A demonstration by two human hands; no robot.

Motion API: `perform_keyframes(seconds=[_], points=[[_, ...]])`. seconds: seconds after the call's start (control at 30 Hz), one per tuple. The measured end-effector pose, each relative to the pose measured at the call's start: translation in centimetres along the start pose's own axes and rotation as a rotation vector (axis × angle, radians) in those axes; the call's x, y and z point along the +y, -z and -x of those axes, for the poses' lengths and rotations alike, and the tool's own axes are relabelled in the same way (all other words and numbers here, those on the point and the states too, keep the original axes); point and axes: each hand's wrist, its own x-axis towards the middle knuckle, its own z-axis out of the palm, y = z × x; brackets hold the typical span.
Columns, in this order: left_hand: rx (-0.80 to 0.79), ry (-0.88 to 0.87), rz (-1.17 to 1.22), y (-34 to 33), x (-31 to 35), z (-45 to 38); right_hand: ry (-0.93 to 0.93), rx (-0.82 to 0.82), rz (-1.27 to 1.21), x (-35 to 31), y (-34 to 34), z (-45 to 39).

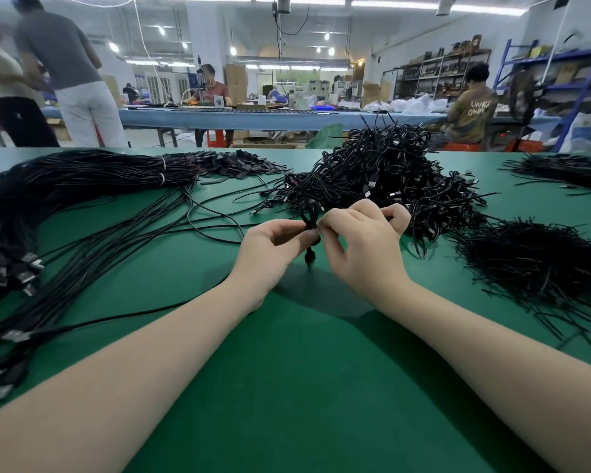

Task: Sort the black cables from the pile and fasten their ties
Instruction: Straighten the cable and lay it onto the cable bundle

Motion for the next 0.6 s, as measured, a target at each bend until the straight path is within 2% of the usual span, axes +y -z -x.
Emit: perform_keyframes(seconds=[0.1, 0.27, 0.4, 0.6], points=[[-0.022, 0.048, -0.024, -0.1, 0.4, 0.2, 0.038, 0.010, 0.043, 0.3, 0.1, -0.1], [-0.046, 0.207, 0.073, 0.0, 0.9, 0.2, 0.161, 0.064, 0.183, 0.7, 0.0, 0.0], [-0.118, 0.195, 0.063, 0.0, 1.0, 0.4, 0.129, 0.079, 0.200, 1.5, -0.1, 0.2], [-0.157, 0.178, -0.047, -0.3, 1.0, 0.6, 0.258, 0.148, 0.302, 1.5, -0.1, 0.4]])
